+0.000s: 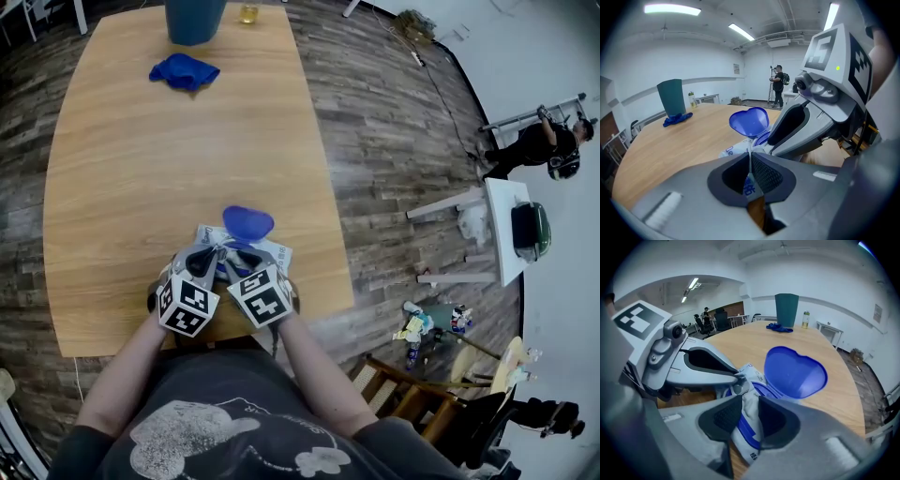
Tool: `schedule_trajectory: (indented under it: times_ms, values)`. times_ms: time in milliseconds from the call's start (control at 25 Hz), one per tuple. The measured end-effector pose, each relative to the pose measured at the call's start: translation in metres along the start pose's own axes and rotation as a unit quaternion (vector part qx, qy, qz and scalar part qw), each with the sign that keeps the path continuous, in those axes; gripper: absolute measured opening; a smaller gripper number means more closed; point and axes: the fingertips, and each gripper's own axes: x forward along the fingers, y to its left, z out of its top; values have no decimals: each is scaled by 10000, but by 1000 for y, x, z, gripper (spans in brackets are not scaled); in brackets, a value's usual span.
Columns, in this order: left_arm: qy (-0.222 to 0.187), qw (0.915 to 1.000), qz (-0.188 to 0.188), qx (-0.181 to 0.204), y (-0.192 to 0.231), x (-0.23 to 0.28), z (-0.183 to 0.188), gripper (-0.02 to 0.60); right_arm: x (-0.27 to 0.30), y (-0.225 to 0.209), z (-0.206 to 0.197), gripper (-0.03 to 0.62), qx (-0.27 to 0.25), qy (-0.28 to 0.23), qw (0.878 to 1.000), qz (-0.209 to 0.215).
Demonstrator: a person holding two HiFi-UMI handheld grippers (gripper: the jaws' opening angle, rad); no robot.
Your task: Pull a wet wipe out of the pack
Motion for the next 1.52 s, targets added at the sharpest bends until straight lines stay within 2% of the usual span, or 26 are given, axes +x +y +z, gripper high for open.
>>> schedule_trajectory:
  times_ms: [280, 600, 1160, 1520]
  values:
    - [-90, 9996, -85, -271, -2, 1, -1, 37, 1, -4, -2, 75, 113, -46, 9996, -270]
    - [-83, 9995, -129, -287, -2, 3, -1, 37, 2, -5, 0, 12, -89, -42, 9984, -559]
    - [-65, 9997, -17, -229, -2, 2, -2, 37, -29, 0, 18, 6, -93, -345, 9988, -347]
    - [-116, 9997, 4, -236, -2, 2, -2, 37, -74, -10, 34, 6, 223, -957, 9942, -437]
